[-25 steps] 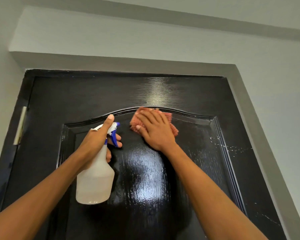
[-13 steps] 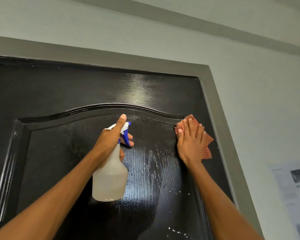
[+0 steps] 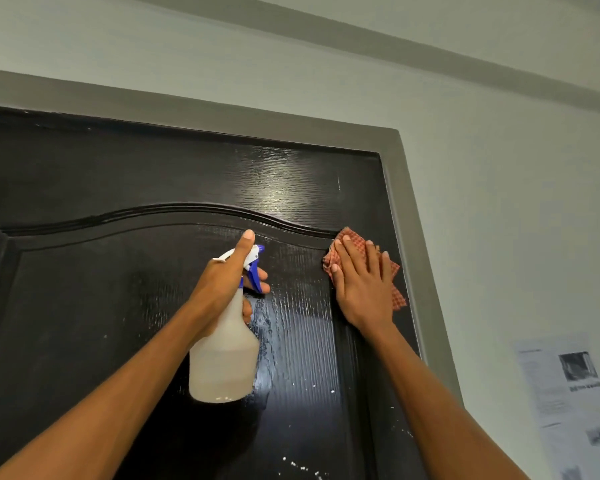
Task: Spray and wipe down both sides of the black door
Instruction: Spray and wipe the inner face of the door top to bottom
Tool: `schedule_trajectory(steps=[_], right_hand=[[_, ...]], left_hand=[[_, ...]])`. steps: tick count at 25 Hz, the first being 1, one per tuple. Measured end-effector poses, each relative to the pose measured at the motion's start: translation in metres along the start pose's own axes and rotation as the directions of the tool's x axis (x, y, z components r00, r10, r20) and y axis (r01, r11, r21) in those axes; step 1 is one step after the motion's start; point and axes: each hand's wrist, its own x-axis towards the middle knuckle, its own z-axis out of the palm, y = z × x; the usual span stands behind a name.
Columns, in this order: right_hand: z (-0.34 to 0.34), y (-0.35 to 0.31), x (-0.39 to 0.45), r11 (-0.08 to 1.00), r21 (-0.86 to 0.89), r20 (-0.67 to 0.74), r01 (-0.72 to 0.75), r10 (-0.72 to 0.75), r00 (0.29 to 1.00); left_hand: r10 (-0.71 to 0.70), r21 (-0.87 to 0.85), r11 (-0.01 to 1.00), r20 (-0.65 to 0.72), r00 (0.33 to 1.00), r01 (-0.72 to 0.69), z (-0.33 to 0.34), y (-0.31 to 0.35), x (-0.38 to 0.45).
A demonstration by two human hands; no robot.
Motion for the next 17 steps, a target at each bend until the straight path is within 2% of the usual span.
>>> schedule_trajectory(steps=[2, 4, 8, 14, 17], right_hand=[[0.008, -0.011, 0.019, 0.988, 0.082, 0.013, -0.127, 0.126, 0.992], [0.006, -0.017, 0.045, 0.971, 0.150, 0.033, -0.188, 0.185, 0.982], [0.004, 0.001, 0.058, 0.985, 0.150, 0.043, -0.088, 0.082, 0.996], [0.009, 0.024, -0.034, 0.986, 0.163, 0.060, -0.030, 0.021, 0.998], [0.012, 0.037, -0.080, 0.969, 0.177, 0.091, -0.171, 0.157, 0.983]], left_hand=[[-0.006, 0.003, 1.000, -0.001, 1.000, 0.006, 0.012, 0.000, -0.002], [-0.006, 0.023, 1.000, -0.009, 1.000, 0.006, 0.021, 0.000, -0.002], [-0.025, 0.030, 0.999, -0.041, 0.999, 0.026, 0.037, -0.003, 0.002], [-0.056, 0.028, 0.998, -0.044, 0.997, 0.057, 0.063, -0.011, -0.006], [-0.063, 0.059, 0.996, -0.038, 0.997, 0.065, 0.074, -0.012, -0.005]])
